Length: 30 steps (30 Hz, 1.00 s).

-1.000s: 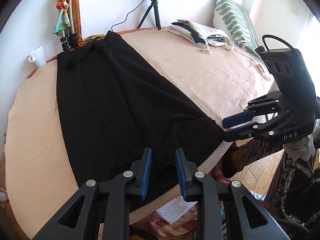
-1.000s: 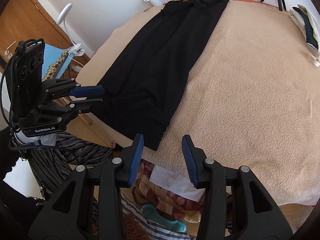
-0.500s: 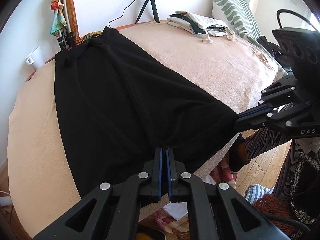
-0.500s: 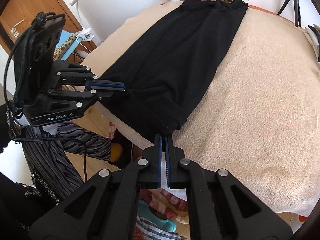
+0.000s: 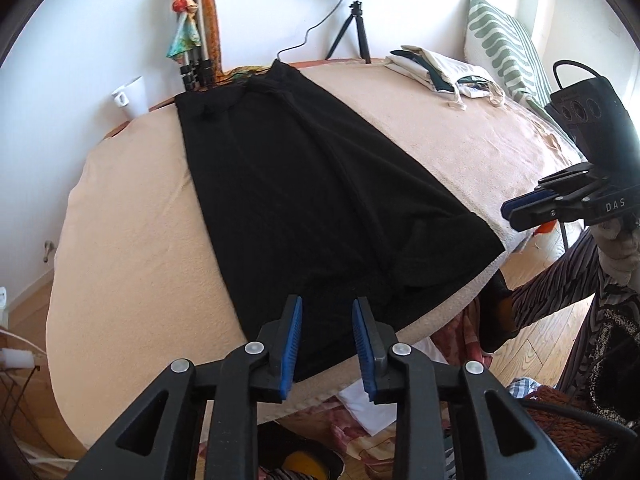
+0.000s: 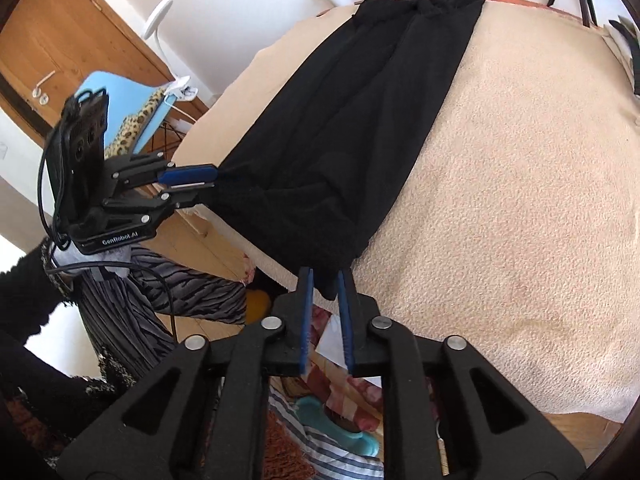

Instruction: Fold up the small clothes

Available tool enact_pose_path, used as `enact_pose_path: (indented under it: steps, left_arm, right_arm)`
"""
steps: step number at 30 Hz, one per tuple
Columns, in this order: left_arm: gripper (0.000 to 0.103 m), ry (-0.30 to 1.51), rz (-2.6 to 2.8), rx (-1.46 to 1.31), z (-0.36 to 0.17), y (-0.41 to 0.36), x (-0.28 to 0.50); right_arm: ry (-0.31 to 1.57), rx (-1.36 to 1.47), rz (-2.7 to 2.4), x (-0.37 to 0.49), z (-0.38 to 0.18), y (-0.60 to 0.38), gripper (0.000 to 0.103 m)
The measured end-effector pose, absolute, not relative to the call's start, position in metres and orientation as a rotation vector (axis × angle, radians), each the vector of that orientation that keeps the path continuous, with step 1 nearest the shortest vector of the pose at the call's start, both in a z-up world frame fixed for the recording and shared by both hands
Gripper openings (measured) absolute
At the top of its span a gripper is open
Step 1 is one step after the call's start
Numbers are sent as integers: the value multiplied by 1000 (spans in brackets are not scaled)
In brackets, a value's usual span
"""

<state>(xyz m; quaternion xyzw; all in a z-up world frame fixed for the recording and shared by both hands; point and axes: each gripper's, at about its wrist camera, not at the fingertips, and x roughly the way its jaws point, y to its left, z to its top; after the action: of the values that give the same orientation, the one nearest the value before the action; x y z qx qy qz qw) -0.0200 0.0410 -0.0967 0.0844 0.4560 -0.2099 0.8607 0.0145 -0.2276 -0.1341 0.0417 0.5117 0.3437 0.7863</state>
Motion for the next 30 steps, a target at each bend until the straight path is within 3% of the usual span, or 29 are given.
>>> enact_pose_path:
  steps: [8, 22, 27, 30]
  left_arm:
    - [31, 1066, -363, -192, -111, 110, 1]
    - [31, 1217, -440, -340, -136, 101, 13]
    - [14, 1218, -442, -322, -137, 98, 15]
    - [8, 1214, -445, -354, -137, 103, 16]
  right_arm:
    - [1182, 225, 762, 32, -152, -227, 28]
    - [1285, 341, 802, 36, -179, -220, 28]
    - [1294, 372, 814, 37, -181, -212, 26]
    - [1297, 353, 810, 37, -182, -208, 15]
